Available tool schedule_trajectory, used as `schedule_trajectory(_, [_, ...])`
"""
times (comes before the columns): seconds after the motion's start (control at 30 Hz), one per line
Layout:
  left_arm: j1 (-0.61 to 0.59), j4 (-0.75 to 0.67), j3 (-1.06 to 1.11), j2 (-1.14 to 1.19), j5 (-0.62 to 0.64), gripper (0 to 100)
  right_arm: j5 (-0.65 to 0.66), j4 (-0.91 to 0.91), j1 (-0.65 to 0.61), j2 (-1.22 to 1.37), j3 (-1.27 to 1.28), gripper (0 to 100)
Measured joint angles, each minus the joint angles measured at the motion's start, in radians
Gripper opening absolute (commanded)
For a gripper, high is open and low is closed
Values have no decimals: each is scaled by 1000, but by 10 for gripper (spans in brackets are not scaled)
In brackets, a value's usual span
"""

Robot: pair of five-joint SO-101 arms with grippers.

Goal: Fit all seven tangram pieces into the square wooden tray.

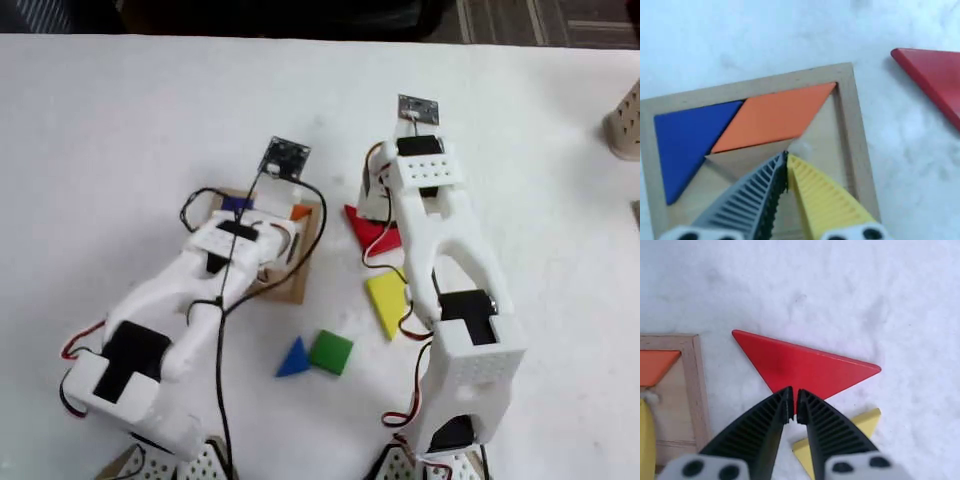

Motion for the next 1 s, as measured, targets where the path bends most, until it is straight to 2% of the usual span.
schedule_trajectory(0.23, [-3,129,0,-43,0,23,0,6,0,0,0,16])
schedule_trajectory(0.4, [-75,173,26,-175,0,23,2,74,-9,0,0,15])
schedule_trajectory(0.47, [-126,169,40,-216,0,23,48,80,-34,-5,20,15])
schedule_trajectory(0.6, [-259,86,40,-236,0,23,129,81,-121,-87,143,15])
schedule_trajectory(0.73, [-371,-28,40,-229,0,23,209,-6,-235,-241,330,15])
schedule_trajectory(1.0, [-402,-86,40,-218,0,24,370,-141,-500,-620,746,18])
